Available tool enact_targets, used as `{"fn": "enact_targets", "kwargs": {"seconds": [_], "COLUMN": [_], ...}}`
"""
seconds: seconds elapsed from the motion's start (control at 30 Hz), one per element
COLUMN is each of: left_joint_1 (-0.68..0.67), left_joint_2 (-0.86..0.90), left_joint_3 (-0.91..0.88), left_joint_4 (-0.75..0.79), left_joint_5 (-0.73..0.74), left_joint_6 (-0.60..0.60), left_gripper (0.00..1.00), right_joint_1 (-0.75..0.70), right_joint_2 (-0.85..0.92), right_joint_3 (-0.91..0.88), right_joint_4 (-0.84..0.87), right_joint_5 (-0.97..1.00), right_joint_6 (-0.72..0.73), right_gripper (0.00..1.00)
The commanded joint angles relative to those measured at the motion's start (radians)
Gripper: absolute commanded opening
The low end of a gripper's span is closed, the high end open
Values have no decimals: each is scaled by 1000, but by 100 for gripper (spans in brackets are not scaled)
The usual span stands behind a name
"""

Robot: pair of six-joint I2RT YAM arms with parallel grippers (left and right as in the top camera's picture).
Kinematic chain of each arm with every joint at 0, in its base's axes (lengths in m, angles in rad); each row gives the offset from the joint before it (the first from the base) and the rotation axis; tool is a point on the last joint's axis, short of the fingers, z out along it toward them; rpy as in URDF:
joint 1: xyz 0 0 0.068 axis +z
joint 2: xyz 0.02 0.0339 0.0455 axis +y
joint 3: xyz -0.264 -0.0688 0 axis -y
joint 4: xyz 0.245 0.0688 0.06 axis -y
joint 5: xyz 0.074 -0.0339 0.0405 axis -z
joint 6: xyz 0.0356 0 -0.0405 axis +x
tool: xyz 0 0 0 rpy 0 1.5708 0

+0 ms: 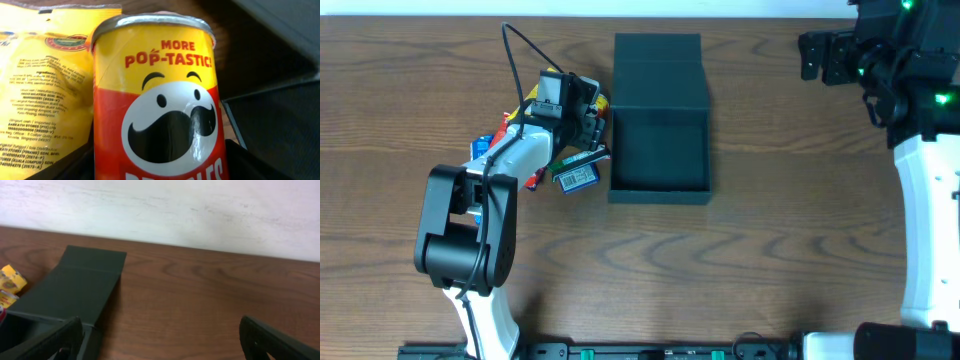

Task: Pack container
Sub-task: 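Reach the left gripper to the red Pringles can and grasp it, then carry the Pringles can into the black box with the left gripper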

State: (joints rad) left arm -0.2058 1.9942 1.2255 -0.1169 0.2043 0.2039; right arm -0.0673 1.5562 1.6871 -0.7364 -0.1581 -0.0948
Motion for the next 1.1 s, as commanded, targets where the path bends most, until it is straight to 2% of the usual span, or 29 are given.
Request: {"fn": "enact_targets", "kwargs": {"seconds": [0.0,0.4,0.73,0.93,1.07], "left_joint_1": [3,3,3,3,3], "left_joint_2": [11,10,4,1,1], "left_joint_3": [16,37,126,240,327], "left_joint_4": [-3,1,-19,-119,-202], "left_joint_5": [6,6,6,-106,-109], "left_joint_6": [-3,-3,-3,-3,-11], "left_gripper": [69,65,62,61,60], "right_joint_1": [-4,-4,-4,-4,-4], "right_joint_2": [-11,-11,-11,-11,-11], "right_joint_3": [-3,-3,-3,-3,-3], "right_joint_4": [-1,-2,-10,-13,-13], "right_joint_5": [-7,-7,-7,-7,-7], "right_joint_6": [12,12,12,12,12], "right_gripper": [99,99,99,99,99]}}
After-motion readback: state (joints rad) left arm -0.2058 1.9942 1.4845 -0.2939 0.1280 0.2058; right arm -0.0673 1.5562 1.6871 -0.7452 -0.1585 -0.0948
